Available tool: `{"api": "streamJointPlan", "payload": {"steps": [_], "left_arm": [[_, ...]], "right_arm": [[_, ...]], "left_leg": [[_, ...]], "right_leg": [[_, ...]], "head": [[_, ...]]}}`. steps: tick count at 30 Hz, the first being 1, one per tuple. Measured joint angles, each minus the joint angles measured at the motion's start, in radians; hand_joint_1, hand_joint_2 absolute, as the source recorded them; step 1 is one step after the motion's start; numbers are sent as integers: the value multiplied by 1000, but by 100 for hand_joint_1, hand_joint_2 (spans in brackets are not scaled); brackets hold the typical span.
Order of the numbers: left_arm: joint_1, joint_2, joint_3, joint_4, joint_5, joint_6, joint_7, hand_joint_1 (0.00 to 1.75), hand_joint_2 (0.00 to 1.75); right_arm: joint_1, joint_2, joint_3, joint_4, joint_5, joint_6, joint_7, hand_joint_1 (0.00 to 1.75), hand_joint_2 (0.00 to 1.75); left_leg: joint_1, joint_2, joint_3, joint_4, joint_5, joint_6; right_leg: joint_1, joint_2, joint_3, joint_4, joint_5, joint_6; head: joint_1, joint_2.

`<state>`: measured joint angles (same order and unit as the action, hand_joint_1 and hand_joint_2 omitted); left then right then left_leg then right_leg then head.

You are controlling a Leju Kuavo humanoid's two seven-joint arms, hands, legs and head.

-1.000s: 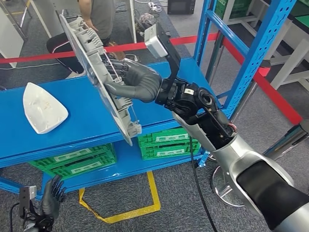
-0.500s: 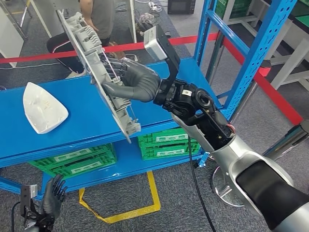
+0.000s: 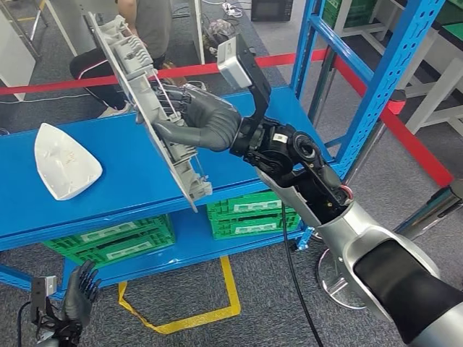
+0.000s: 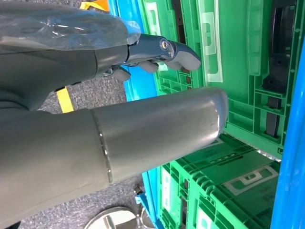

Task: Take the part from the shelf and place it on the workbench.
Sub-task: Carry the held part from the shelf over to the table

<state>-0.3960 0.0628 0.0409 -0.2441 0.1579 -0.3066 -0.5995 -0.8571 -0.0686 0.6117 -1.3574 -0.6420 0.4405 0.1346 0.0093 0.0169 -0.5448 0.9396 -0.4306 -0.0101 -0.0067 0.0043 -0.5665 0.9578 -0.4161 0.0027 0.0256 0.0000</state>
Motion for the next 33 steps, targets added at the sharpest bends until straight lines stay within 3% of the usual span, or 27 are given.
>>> {"api": "streamJointPlan", "payload": {"steps": [33], "left_arm": [[3,4,0,0,15,1,2,0,0]], "right_arm": [[-30,35,0,43,26,21,-47,175,175]], "left_leg": [[0,0,-1,0,0,0]], "right_leg": [[0,0,0,0,0,0]], "head": [[0,0]]}}
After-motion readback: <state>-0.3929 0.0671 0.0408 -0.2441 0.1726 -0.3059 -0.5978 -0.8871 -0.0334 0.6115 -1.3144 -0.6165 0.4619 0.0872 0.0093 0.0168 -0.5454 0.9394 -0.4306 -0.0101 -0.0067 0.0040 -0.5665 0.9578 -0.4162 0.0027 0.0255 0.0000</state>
